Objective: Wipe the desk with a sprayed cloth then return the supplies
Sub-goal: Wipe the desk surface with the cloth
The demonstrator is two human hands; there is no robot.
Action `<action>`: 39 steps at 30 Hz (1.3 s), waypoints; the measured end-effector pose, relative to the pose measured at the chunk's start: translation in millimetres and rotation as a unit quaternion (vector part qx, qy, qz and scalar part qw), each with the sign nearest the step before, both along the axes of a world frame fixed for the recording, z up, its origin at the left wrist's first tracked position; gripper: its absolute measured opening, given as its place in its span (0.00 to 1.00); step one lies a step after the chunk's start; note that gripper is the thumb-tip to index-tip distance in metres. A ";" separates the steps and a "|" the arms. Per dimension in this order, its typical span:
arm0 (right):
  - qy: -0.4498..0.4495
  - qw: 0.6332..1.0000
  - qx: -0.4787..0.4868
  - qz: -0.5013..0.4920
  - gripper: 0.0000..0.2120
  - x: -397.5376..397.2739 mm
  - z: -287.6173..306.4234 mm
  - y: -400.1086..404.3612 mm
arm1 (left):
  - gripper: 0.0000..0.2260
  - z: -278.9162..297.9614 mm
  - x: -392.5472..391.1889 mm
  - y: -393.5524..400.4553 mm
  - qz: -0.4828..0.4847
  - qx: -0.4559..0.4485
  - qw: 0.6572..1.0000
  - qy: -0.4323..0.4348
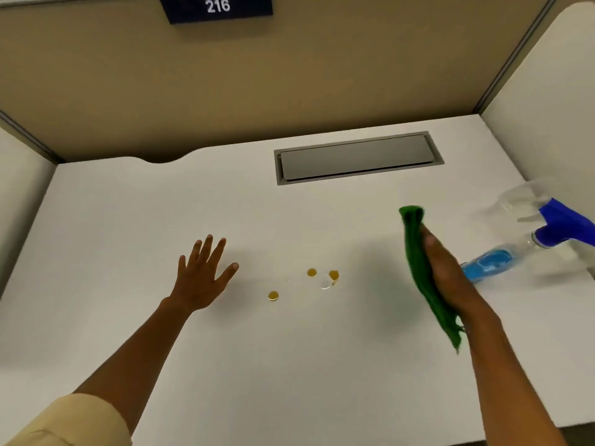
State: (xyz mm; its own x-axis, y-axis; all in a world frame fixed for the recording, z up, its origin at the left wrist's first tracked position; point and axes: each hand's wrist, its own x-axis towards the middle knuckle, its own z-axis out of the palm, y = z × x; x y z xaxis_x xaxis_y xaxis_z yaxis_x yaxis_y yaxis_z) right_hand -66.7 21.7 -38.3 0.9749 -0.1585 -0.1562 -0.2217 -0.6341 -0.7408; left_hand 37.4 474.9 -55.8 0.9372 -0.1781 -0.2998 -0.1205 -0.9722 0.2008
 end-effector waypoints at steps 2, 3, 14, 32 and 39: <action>0.118 0.988 -0.096 0.038 0.32 -10.7 -34.7 20.7 | 0.39 -10.7 -3.6 5.7 -0.010 0.005 1.000 0.010; 0.159 0.968 -0.189 0.044 0.35 -20.1 -54.1 32.5 | 0.42 -14.4 -6.1 8.3 -0.016 0.005 1.000 0.009; 0.097 0.927 -0.354 -0.071 0.32 4.1 -103.2 36.8 | 0.38 -71.9 -8.8 66.4 -0.057 0.037 0.996 -0.053; 0.063 0.940 -0.335 0.020 0.38 85.6 -104.2 243.4 | 0.31 -101.8 1.1 106.6 -0.023 -0.012 0.993 -0.115; 0.012 0.943 -0.325 0.072 0.38 37.5 -110.2 341.4 | 0.30 -100.0 1.8 106.0 -0.024 -0.013 0.993 -0.112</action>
State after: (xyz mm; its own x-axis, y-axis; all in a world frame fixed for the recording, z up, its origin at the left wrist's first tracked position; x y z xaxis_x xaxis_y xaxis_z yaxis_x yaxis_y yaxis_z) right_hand -29.2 363.1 -148.4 0.9911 -0.0940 -0.0948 -0.1101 -0.9772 -0.1815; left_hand 39.2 580.9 -155.8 0.9699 -0.2302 -0.0795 -0.2120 -0.9587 0.1896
